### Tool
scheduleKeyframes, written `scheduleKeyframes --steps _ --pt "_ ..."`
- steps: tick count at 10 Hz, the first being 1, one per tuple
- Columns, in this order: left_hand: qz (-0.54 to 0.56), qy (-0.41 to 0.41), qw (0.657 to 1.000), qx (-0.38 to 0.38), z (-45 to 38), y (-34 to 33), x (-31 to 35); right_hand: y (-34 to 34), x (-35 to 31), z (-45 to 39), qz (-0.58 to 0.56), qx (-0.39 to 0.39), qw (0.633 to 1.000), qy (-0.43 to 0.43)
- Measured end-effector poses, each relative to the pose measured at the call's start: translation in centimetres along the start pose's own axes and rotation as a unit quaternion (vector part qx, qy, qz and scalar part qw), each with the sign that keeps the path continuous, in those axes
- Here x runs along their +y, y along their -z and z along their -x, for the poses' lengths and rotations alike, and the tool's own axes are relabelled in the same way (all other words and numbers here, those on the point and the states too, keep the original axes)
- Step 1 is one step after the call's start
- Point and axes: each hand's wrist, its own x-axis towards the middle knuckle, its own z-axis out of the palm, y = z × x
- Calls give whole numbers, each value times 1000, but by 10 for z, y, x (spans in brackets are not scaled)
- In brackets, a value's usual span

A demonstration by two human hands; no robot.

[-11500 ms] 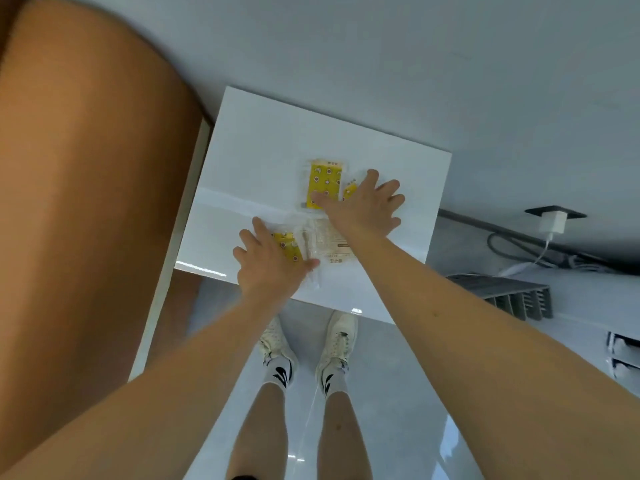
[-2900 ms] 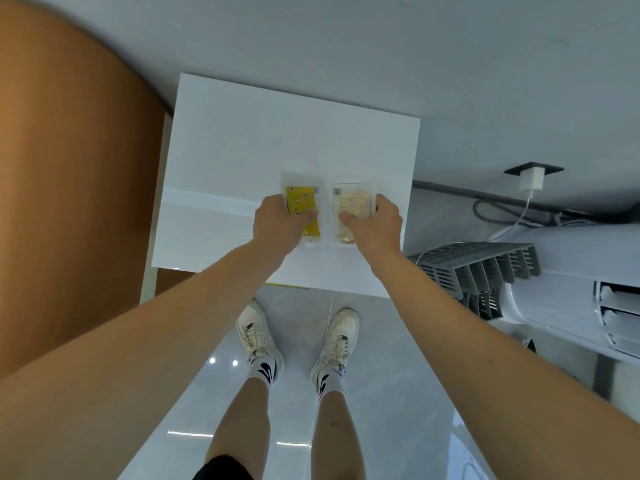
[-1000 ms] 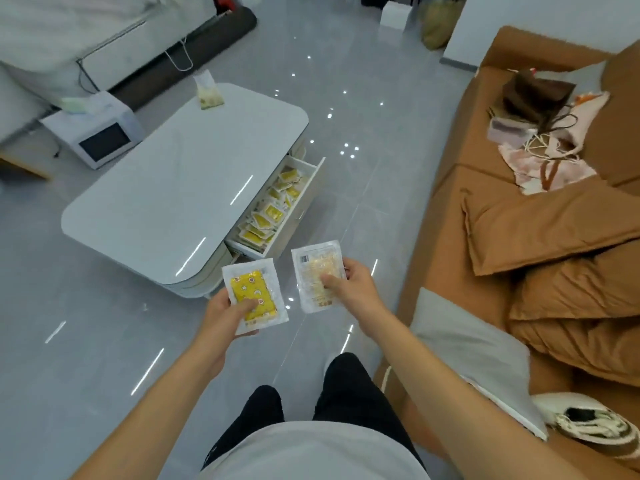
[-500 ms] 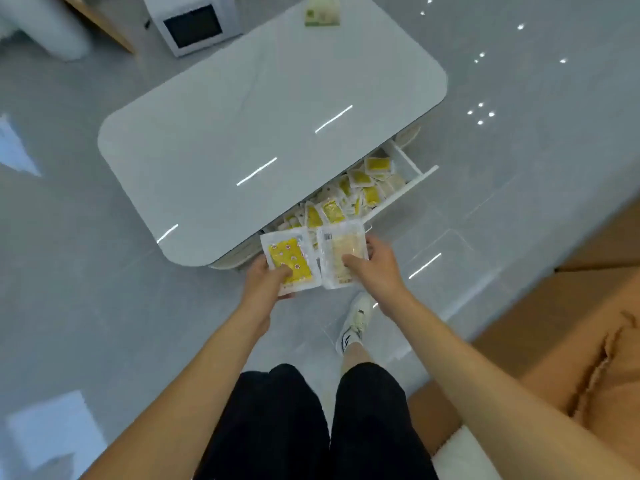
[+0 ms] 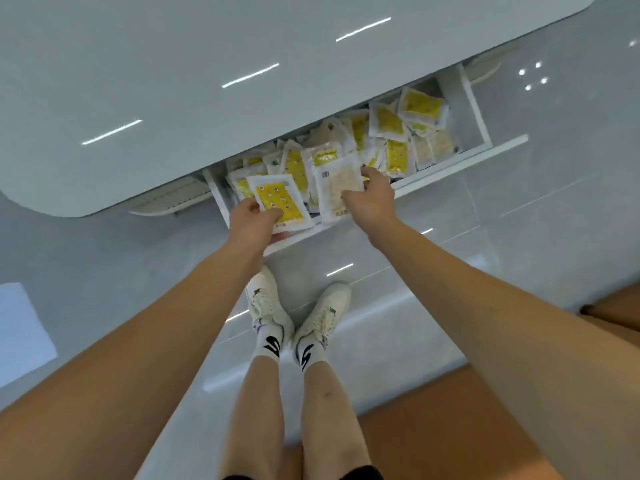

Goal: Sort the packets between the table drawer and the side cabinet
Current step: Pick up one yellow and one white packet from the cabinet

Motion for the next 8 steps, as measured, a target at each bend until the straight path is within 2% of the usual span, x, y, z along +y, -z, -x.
scheduleKeyframes --steps 2,4,5,6,8 --pt "46 -29 998 14 -44 -18 3 -13 -9 -52 7 16 999 37" --pt "39 -1 998 39 -66 -25 1 -20 -13 -71 32 14 999 10" --pt "-8 -4 1000 20 -67 -24 3 -20 -12 -68 24 -17 999 -29" --pt "-141 -40 989 9 -60 -11 10 -14 -17 -56 59 -32 998 -15" --pt "-223 -99 970 -15 2 27 37 16 -49 2 97 -37 994 27"
